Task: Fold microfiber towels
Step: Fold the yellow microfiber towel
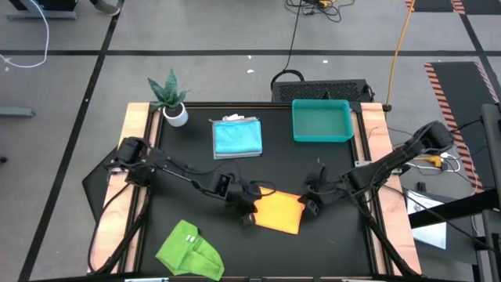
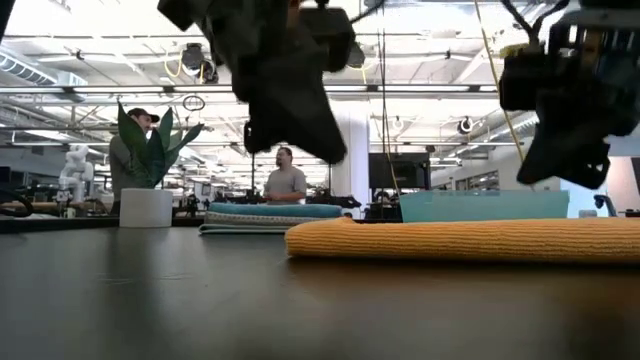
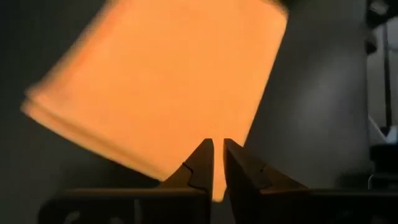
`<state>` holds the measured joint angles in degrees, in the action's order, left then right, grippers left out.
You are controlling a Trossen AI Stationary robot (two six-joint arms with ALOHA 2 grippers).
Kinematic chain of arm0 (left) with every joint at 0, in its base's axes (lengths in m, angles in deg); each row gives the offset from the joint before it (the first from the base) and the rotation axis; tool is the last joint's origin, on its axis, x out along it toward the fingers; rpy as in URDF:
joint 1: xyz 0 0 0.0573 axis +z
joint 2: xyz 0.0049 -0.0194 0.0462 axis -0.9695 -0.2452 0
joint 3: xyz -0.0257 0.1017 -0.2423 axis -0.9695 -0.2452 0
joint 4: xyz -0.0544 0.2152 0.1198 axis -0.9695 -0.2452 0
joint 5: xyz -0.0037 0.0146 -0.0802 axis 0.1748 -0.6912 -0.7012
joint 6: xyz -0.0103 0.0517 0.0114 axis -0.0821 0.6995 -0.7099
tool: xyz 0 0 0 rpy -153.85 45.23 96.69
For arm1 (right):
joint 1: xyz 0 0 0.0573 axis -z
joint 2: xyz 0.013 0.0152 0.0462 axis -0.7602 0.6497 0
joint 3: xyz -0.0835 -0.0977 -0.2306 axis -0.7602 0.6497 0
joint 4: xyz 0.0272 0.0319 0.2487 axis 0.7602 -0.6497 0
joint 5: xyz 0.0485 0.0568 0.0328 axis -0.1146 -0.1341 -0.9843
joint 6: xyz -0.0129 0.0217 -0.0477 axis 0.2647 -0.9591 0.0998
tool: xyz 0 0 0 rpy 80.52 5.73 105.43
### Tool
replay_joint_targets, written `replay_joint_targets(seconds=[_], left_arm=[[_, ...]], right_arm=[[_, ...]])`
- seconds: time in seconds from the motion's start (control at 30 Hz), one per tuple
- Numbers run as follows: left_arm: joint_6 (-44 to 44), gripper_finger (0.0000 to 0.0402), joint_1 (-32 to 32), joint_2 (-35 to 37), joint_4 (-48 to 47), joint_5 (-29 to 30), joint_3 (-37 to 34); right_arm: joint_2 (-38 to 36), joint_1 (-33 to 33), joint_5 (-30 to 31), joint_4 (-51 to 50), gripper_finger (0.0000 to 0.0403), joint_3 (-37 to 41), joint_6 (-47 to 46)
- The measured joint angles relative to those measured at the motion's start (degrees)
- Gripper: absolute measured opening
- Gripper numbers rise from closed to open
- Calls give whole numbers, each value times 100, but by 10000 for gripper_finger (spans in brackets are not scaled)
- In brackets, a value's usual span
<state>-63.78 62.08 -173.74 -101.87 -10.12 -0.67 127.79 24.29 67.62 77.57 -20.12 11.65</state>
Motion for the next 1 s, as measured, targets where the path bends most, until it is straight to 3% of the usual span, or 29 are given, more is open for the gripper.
replay_joint_targets(seconds=[0.23,0.37,0.53,0.6,0.8,1.0], left_arm=[[-387,50,83,384,-276,97,7],[-94,25,-3,284,-171,35,7],[-624,11,306,146,-241,151,-3],[-1219,22,375,146,-365,28,11],[-2102,86,303,198,-947,-1267,2],[-2266,185,229,192,-1344,-1032,2]], right_arm=[[-144,14,-59,215,0,-4,257],[185,-8,-425,588,0,-4,254],[392,-421,-317,807,0,-4,-525],[386,-689,-186,848,0,-4,-1074],[361,-1711,660,929,0,-4,-2635],[401,-2231,1438,922,8,119,-3572]])
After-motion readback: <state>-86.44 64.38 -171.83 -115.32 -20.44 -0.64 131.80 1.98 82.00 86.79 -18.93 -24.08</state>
